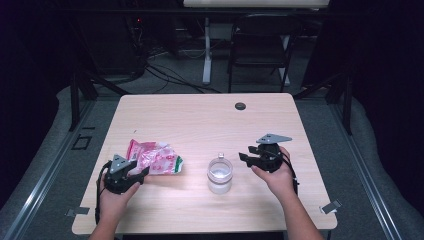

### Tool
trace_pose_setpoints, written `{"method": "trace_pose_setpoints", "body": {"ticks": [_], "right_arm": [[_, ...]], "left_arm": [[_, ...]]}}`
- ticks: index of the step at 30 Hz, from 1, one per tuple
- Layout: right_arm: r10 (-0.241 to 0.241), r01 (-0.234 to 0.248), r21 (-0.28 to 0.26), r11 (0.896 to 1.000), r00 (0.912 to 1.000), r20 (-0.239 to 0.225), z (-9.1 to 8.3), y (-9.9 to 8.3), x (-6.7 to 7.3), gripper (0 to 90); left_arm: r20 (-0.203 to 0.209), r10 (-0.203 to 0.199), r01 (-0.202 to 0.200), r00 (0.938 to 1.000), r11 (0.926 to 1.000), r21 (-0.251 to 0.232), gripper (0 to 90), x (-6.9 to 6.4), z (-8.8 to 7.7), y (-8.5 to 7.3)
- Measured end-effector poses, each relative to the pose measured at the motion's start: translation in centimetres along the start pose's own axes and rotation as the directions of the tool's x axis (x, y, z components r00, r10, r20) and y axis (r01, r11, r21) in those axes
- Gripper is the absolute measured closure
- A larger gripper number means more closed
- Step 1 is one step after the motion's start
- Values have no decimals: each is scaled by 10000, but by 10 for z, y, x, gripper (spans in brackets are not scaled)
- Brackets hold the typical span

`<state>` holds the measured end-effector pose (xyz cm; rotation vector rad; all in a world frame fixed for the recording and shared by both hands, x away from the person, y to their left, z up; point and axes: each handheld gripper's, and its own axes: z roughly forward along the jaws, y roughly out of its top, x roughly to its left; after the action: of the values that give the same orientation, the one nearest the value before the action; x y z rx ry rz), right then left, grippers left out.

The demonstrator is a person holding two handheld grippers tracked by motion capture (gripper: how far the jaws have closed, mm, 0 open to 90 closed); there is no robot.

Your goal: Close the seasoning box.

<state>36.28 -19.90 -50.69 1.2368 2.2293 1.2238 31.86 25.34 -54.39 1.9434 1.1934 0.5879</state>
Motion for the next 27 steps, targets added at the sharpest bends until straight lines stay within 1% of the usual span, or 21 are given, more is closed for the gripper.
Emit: {"method": "trace_pose_setpoints", "body": {"ticks": [3, 5, 7, 9, 11, 16, 18, 20, 22, 24, 26, 27], "right_arm": [[41, -43, 122, 9999, 9998, 188, 5, -4, -3, 507], [119, -122, 105, 9999, 9996, 263, 7, -7, -4, 507], [163, -166, 95, 9998, 9994, 311, 9, -9, -5, 507], [184, -189, 122, 9997, 9989, 431, 11, -11, -6, 507], [280, -286, 139, 9995, 9989, 364, 13, -13, -8, 507], [394, -404, 214, 9990, 9981, 474, 17, -16, -9, 504], [424, -437, 259, 9987, 9979, 486, 19, -18, -10, 502], [481, -497, 256, 9984, 9971, 595, 20, -19, -11, 499], [600, -612, 179, 9980, 9963, 608, 22, -21, -12, 498], [643, -664, 277, 9974, 9953, 729, 24, -23, -12, 497], [684, -706, 320, 9970, 9955, 659, 26, -25, -13, 490], [682, -710, 352, 9969, 9949, 743, 28, -26, -13, 487]], "left_arm": [[-16, 82, -82, 10000, 9999, 93, 449, -1, 3, -1], [56, 43, -44, 10000, 9998, 196, 449, -1, 4, -1], [169, -38, 35, 9999, 9998, 196, 448, -2, 5, -1], [180, -5, 1, 9998, 9997, 227, 447, -3, 5, -1], [190, 39, -45, 9998, 9996, 279, 447, -4, 6, -1], [191, 227, -234, 9996, 9990, 393, 446, -6, 8, -1], [208, 201, -209, 9996, 9990, 405, 445, -8, 10, -1], [227, 318, -328, 9992, 9984, 466, 445, -8, 10, -1], [243, 340, -351, 9991, 9983, 462, 445, -9, 10, -1], [253, 333, -345, 9991, 9982, 487, 443, -9, 10, -1], [257, 302, -314, 9992, 9983, 493, 442, -9, 11, -1], [257, 327, -340, 9991, 9980, 531, 441, -9, 11, -1]]}}
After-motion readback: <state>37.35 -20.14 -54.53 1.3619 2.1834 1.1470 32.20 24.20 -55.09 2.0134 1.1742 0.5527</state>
